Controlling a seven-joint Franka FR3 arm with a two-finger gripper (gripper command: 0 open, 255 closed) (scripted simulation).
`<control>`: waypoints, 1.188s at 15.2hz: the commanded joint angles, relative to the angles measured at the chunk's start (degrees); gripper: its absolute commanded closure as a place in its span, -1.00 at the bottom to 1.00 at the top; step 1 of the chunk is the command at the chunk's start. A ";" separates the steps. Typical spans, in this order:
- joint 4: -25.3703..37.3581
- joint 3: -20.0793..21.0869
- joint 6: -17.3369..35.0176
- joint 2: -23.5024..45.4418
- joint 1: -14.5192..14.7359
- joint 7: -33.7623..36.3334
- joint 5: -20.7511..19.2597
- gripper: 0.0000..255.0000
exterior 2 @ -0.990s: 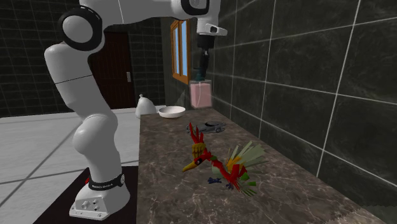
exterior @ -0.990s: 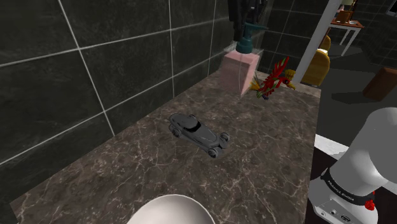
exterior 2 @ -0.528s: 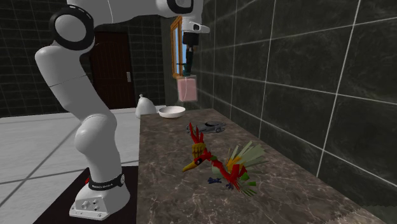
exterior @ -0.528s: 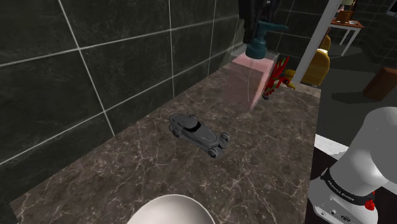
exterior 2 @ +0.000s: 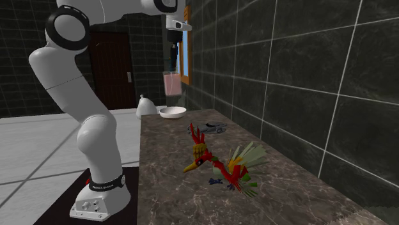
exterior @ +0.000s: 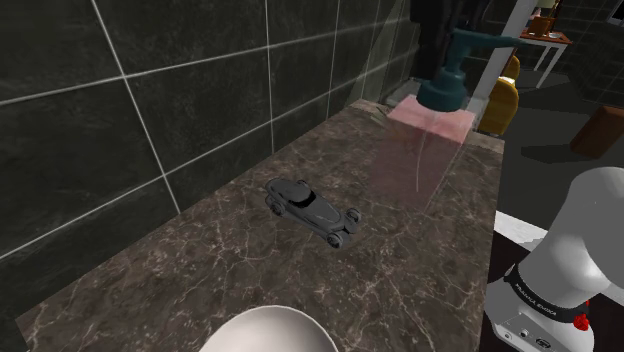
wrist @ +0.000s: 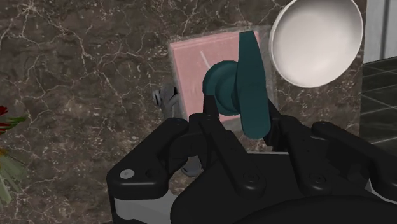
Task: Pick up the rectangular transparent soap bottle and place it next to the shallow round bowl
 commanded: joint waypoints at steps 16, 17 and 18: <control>18.16 21.39 -3.49 9.67 5.73 29.59 0.97 1.00; 16.60 20.98 -2.65 8.85 5.76 29.07 1.40 1.00; 15.09 20.63 -1.84 8.06 5.78 28.57 1.80 1.00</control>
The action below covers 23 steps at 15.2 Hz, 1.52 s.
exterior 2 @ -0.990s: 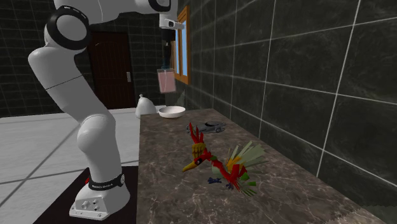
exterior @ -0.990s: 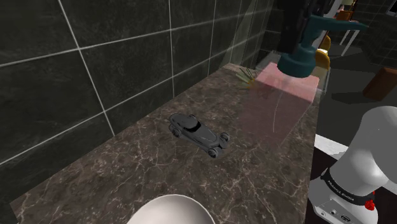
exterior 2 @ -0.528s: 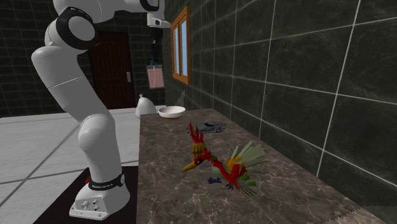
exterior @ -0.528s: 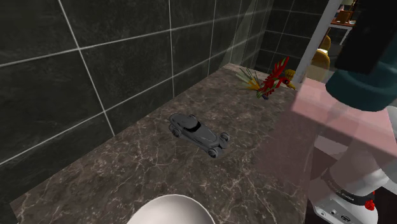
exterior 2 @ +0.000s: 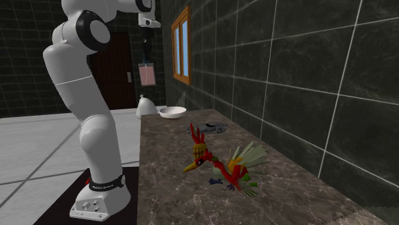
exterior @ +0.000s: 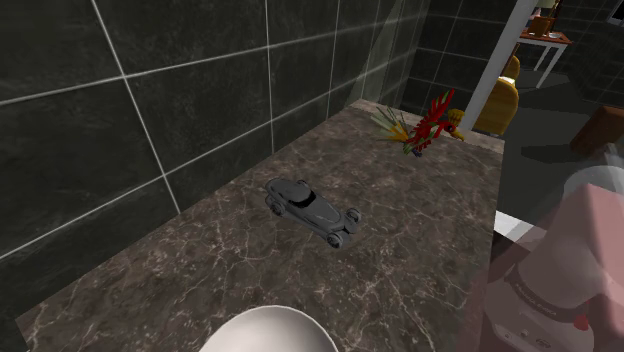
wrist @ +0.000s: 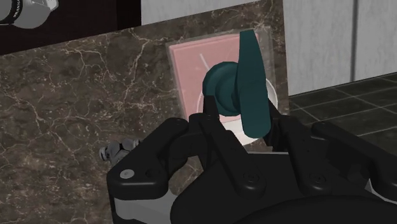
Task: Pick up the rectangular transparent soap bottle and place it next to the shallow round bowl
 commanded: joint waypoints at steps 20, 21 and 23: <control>-24.86 -2.45 15.52 -10.19 1.65 -6.18 4.94 1.00; -25.85 -2.43 16.24 -10.47 1.74 -6.38 5.10 1.00; -27.78 -2.36 17.68 -10.98 1.91 -6.78 5.41 1.00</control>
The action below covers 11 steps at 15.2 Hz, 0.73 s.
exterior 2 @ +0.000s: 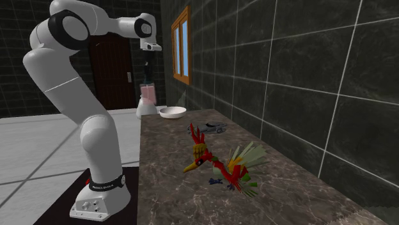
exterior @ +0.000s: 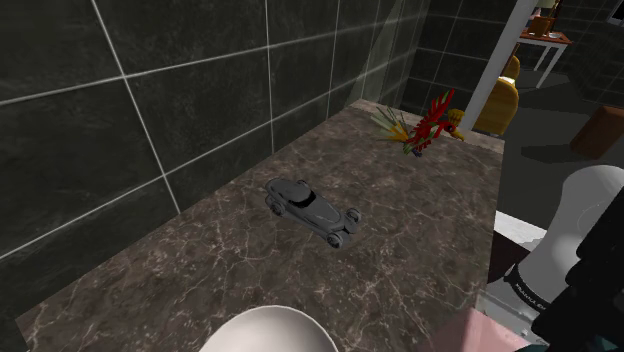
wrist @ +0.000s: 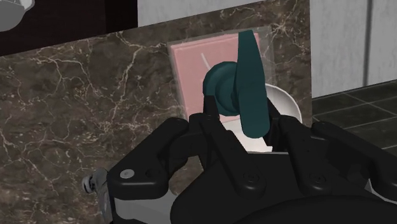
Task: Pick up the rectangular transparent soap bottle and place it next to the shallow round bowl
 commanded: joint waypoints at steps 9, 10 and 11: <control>-9.06 0.69 7.24 -1.92 0.76 -1.79 1.46 1.00; -9.89 0.82 7.97 -2.03 0.83 -1.93 1.59 1.00; -10.70 0.94 8.70 -2.11 0.89 -2.06 1.73 1.00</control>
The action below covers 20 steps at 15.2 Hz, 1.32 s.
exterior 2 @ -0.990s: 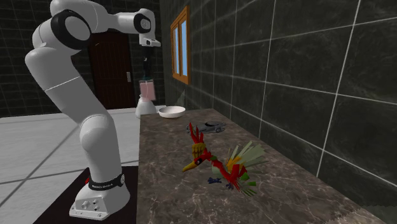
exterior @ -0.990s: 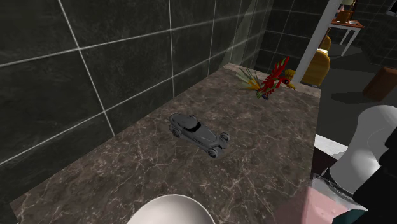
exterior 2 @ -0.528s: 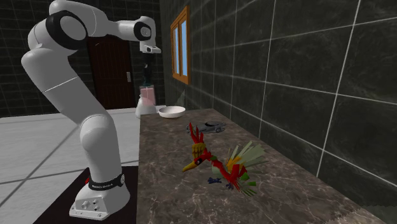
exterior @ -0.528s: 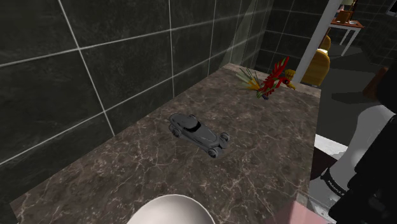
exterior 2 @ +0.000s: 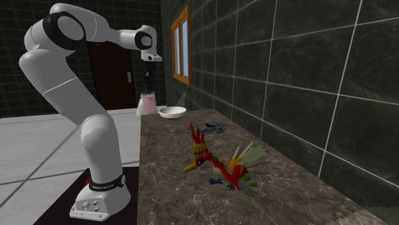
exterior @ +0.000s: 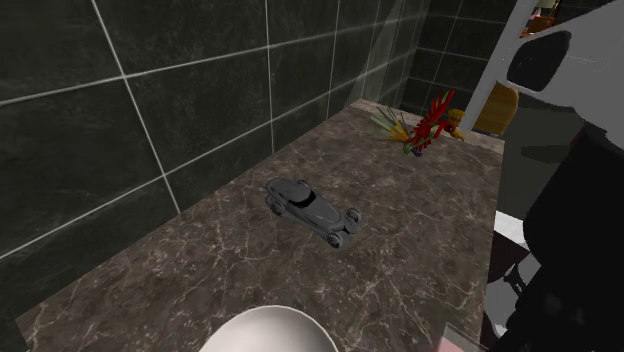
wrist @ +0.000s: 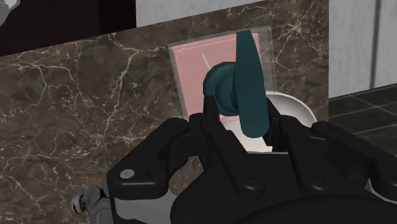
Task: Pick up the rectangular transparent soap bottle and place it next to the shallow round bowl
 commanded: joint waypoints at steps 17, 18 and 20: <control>-9.40 2.09 9.45 0.01 0.55 -1.50 1.48 1.00; -9.40 2.09 9.45 0.01 0.55 -1.50 1.48 1.00; -9.40 2.09 9.45 0.01 0.55 -1.50 1.48 -1.00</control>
